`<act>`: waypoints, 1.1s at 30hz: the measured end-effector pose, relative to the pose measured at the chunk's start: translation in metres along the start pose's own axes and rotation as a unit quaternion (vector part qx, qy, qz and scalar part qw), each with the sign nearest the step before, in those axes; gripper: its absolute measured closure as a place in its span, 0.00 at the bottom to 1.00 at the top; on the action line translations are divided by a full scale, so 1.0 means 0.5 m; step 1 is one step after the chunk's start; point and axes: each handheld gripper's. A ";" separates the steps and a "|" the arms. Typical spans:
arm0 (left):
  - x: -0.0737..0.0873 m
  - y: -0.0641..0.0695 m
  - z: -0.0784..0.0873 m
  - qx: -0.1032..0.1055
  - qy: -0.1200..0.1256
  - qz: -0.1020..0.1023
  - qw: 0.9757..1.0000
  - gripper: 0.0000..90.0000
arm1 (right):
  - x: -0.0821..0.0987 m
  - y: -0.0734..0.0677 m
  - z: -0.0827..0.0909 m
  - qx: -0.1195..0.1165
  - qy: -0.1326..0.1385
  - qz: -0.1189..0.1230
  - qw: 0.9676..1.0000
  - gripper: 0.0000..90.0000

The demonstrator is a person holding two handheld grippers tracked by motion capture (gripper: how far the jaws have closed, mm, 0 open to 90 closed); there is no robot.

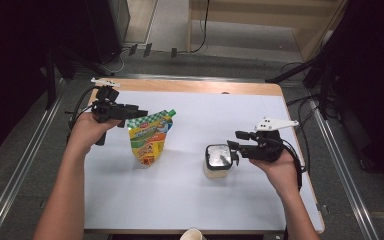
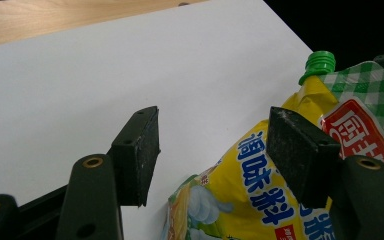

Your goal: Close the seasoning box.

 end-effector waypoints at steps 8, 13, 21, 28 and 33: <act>0.001 -0.001 0.000 -0.001 0.001 0.000 1.000 0.44 | 0.009 0.025 0.012 0.016 0.001 -0.014 1.000 0.53; 0.001 -0.002 0.000 -0.002 0.001 0.001 1.000 0.44 | 0.017 0.041 0.016 0.024 0.003 -0.025 0.999 0.50; 0.003 -0.004 -0.001 -0.003 -0.003 0.000 1.000 0.44 | 0.032 0.068 0.020 0.036 0.001 -0.040 0.999 0.45; 0.004 -0.006 -0.002 -0.003 -0.001 0.001 1.000 0.44 | 0.051 0.091 0.017 0.062 0.005 -0.056 0.997 0.39; 0.006 -0.008 -0.002 -0.003 -0.001 0.003 1.000 0.44 | 0.064 0.106 0.012 0.085 0.009 -0.068 0.994 0.33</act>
Point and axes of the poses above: each handheld gripper's, and its own axes: z roughly backward along the jaws, x roughly out of its underside, y roughly to its right, and after that the axes turned 5 degrees about -z, right-handed
